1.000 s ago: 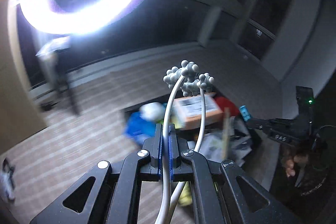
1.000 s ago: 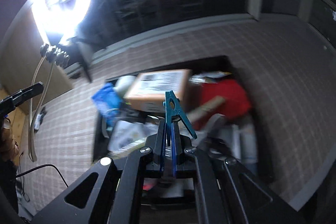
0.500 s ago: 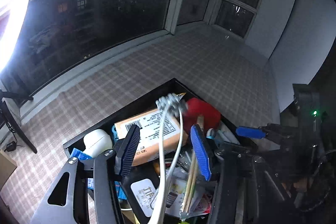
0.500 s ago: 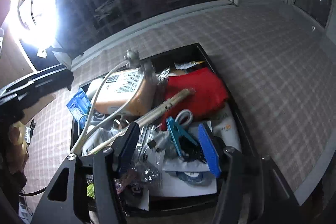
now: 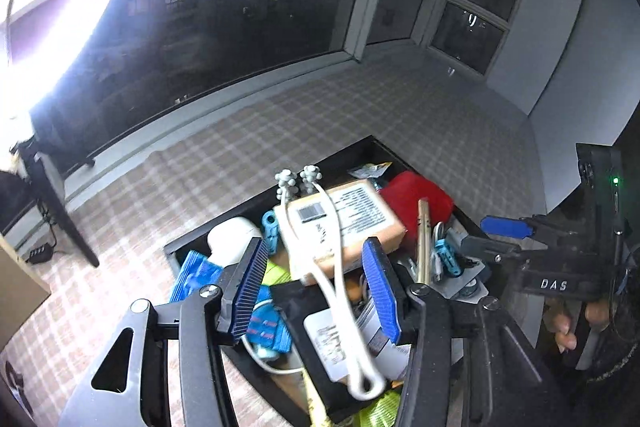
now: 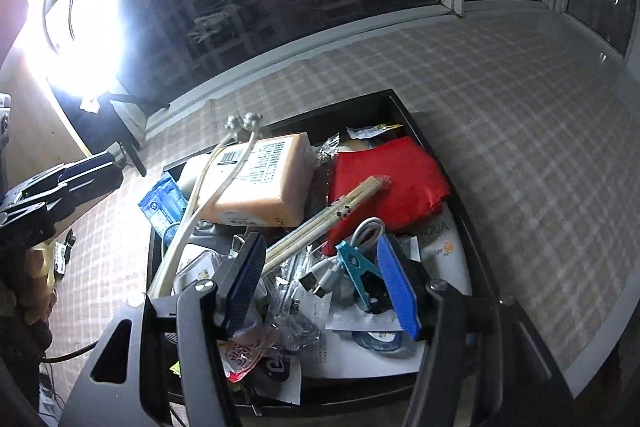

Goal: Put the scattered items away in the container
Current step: 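Carry the bead-ended cable and clothespin to the tray and open both grippers, then move both open grippers back to the tissue pack and white card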

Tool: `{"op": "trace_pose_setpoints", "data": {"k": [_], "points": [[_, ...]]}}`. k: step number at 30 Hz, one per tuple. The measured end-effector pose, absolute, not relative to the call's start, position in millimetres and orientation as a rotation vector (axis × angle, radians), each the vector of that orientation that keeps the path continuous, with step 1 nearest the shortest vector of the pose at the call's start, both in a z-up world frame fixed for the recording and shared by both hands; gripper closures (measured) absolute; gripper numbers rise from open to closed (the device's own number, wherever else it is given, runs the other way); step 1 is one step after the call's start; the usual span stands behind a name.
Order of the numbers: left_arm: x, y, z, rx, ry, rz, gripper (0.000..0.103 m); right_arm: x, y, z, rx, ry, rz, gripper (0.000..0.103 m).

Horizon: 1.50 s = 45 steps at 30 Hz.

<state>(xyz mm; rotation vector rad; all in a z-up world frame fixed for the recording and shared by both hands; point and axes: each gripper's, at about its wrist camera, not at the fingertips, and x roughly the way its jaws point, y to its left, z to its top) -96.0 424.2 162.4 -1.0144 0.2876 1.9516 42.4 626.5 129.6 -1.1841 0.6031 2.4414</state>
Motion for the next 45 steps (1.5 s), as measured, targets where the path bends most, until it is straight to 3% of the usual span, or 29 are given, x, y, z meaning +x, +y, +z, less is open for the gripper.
{"op": "trace_pose_setpoints", "data": {"k": [21,45], "points": [[-113.2,280.2,157.4,-1.081,0.24,2.215,0.055,-21.9,530.1,159.0,-1.233,0.396,2.676,0.046],[-114.7,33.9,132.7,-1.274,0.068,2.624,0.055,-133.6,281.0,146.1,-1.502,-0.024,3.058,0.046]]}}
